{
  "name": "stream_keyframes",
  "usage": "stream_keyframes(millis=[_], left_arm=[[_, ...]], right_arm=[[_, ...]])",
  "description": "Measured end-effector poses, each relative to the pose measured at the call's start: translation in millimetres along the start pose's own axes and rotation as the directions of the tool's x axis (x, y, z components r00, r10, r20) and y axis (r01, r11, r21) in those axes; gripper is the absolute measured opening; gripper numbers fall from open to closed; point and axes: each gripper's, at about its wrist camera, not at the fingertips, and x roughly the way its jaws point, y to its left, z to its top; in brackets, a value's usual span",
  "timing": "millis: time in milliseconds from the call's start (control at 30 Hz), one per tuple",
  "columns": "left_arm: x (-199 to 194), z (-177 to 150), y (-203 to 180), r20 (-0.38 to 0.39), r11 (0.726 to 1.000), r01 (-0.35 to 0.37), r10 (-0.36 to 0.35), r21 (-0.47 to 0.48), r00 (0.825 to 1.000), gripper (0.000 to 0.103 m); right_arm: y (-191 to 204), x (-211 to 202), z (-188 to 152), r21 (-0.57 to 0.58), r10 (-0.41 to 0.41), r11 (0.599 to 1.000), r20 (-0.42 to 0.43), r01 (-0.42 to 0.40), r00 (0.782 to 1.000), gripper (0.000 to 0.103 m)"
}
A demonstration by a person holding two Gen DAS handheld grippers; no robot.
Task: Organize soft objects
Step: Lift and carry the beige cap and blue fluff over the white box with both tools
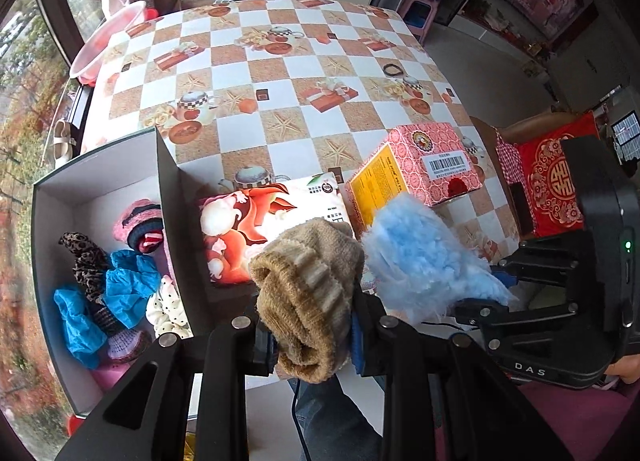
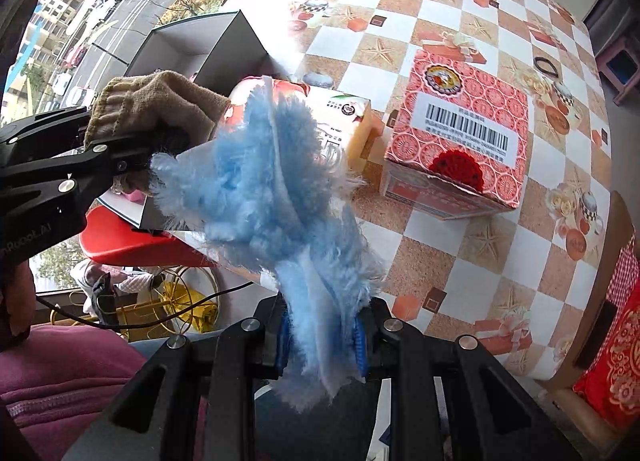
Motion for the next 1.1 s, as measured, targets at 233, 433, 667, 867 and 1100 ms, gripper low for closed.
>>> stream_keyframes(millis=[233,433,667,867,1100], left_arm=[[-8.3,-5.4,19.9,0.031,0.997,-0.014,0.016,-0.07,0.999,0.029],[-15.8,-9.2,36.4,0.054,0.992,-0.025,0.032,-0.127,0.998,0.029],[-24.9,-19.0,59.2,0.076,0.977,-0.038,0.055,-0.211,0.996,0.029],[-30.9,-29.9,79.9,0.083,0.959,-0.048,0.073,-0.278,0.994,0.029],[-33.8,-42.4,96.1,0.083,0.939,-0.06,0.093,-0.338,0.992,0.029]], right_arm=[[14.9,-3.2,12.1,-0.043,0.009,0.999,0.002,-0.009,1.0,0.026],[28.9,-9.3,22.7,-0.075,0.016,0.997,0.022,-0.014,1.0,0.026],[42.2,-11.4,34.7,-0.1,0.04,0.994,0.023,-0.037,0.999,0.026],[60.9,-11.8,44.3,-0.151,0.053,0.987,0.018,-0.049,0.998,0.026],[88.6,-12.5,62.6,-0.208,0.084,0.975,0.018,-0.079,0.996,0.026]])
